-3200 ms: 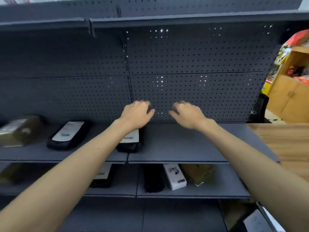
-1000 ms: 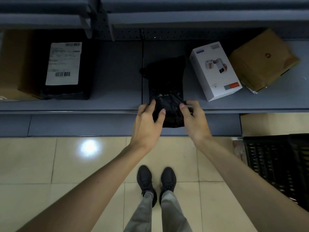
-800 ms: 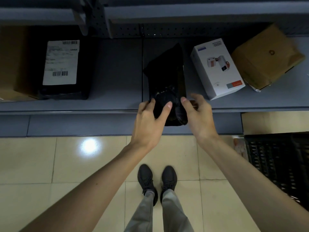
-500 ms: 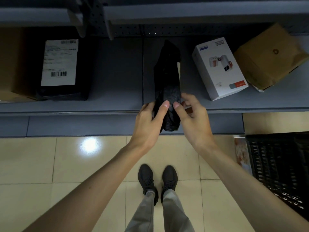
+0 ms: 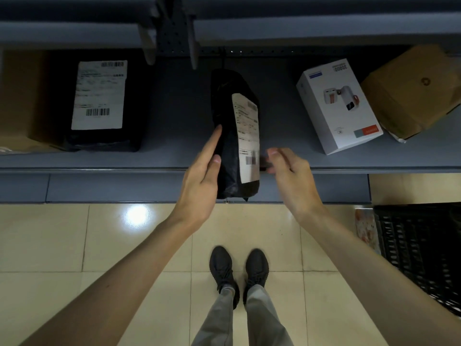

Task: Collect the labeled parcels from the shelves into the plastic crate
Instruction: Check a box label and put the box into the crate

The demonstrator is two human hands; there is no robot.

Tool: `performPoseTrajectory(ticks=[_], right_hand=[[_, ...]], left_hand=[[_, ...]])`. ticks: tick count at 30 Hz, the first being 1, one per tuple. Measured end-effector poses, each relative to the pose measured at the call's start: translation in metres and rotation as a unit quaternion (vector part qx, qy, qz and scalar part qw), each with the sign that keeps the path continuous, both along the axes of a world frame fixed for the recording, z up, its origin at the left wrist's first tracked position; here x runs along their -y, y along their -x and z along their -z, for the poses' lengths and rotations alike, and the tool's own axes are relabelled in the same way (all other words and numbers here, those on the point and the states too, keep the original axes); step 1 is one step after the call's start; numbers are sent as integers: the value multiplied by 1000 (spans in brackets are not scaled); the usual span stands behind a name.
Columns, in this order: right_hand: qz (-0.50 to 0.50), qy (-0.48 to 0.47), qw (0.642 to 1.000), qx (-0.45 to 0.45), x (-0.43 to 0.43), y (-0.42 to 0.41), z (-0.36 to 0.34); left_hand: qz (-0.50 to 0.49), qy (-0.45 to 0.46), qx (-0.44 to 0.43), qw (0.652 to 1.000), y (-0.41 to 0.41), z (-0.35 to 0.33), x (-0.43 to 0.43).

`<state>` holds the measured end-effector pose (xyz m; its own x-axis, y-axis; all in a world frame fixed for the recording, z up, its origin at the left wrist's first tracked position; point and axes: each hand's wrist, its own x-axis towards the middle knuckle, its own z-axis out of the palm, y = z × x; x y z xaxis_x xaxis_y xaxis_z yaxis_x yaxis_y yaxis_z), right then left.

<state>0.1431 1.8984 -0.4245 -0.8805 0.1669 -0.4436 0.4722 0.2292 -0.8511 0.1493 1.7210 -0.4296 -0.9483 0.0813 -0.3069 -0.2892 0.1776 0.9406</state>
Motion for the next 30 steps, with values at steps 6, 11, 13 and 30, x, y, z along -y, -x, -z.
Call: performPoseTrajectory(ticks=[6,11,13,30], right_hand=[[5,19,999,40,8,20,10],[10,-5,1000,27,-3,23,13],[12,-10,999,32,-12,20,15],[-29,-1,1000,4,-29,1,28]], left_hand=[[-42,62,34,997,5,6,11],[-56,85,50,994,11,12,-6],[-39,112,50,992,14,16,-14],[-29,112,35,993,2,26,-24]])
